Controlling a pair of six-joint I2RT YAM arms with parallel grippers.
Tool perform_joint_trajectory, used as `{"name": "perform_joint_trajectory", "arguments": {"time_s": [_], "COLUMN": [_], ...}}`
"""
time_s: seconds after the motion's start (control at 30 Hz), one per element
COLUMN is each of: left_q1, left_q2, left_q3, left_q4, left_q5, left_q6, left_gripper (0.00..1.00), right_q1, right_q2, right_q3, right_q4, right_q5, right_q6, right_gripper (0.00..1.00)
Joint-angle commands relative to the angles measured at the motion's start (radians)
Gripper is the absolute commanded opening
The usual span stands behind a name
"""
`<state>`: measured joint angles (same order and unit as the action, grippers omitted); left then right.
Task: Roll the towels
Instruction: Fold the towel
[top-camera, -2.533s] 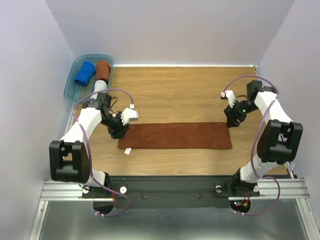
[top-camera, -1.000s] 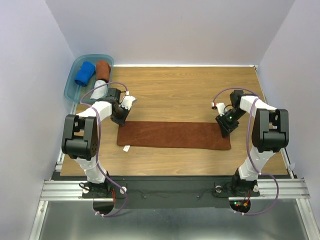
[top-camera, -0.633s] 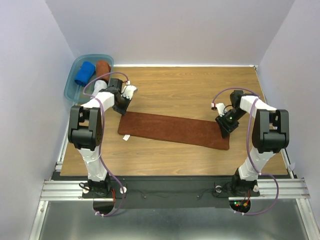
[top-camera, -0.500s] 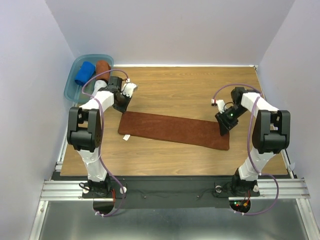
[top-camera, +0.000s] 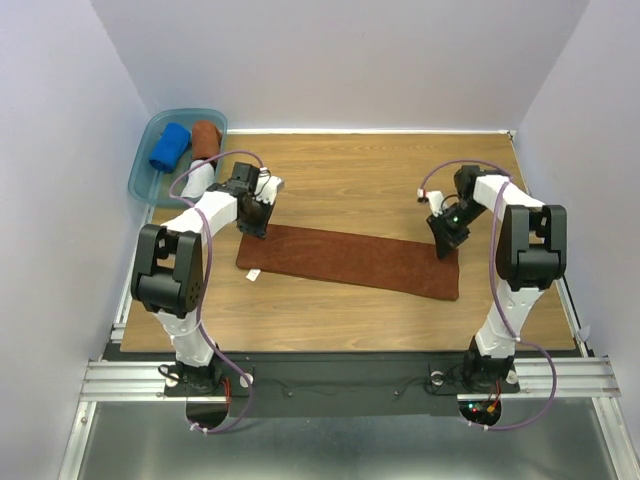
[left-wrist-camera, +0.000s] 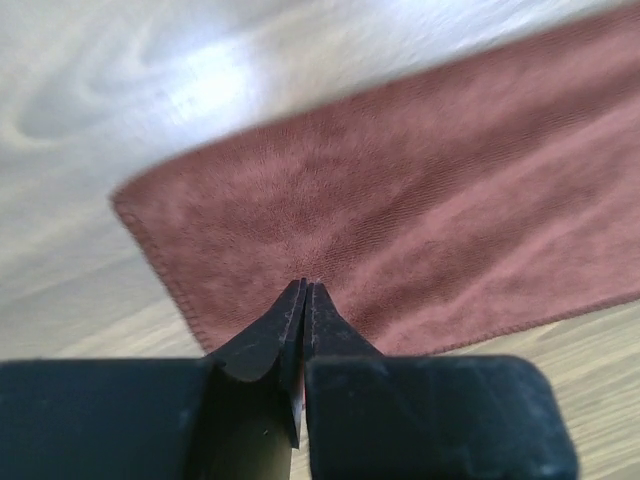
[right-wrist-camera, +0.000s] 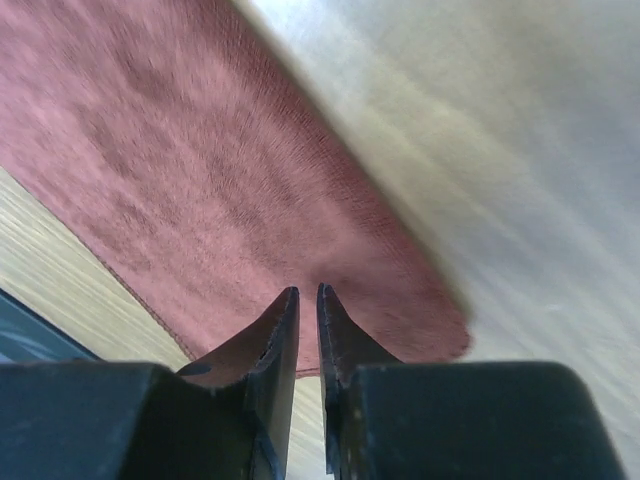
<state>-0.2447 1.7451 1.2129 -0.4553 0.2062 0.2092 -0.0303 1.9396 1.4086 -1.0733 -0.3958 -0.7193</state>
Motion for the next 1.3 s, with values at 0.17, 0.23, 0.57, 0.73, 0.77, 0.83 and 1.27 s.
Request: {"name": "perform_joint_trajectory", "arguments": {"time_s": [0.17, 0.23, 0.57, 0.73, 0.77, 0.83, 1.27], "left_q1": [0.002, 0.002, 0.018, 0.018, 0.018, 0.018, 0.016], "left_q2": [0.067, 0.065, 0.031, -0.050, -0.064, -0.107, -0.233], "left_q3": [-0.009, -0.013, -0.039, -0.061, -0.064, -0.069, -0.036], "left_q4": [0.030, 0.036, 0.047, 0.061, 0.076, 0.087, 0.112], "left_q5": [-0.021, -0.033, 0.044, 0.087, 0.082, 0.090, 0.084], "left_q6": [-0.074, -0.082, -0.134, -0.133, -0.133, -0.130, -0.094], "left_gripper": [0.10, 0.10, 0.10, 0.11, 0.12, 0.13, 0.18], "right_q1": [0.023, 0.023, 0.012, -0.025, -0.046, -0.074, -0.209], "right_q2": [-0.027, 0.008, 0.127, 0.012, -0.026, -0.047, 0.048], "right_q3": [-0.083, -0.044, 0.193, 0.201, 0.194, 0.172, 0.145], "right_q4": [0.127, 0.142, 0.164, 0.130, 0.124, 0.124, 0.073], "right_q5": [0.150, 0.187, 0.267, 0.206, 0.198, 0.187, 0.035], "right_q6": [0.063, 0.073, 0.093, 0.141, 0.146, 0.162, 0.258], "right_gripper": [0.25, 0.26, 0.28, 0.47, 0.49, 0.50, 0.48]}}
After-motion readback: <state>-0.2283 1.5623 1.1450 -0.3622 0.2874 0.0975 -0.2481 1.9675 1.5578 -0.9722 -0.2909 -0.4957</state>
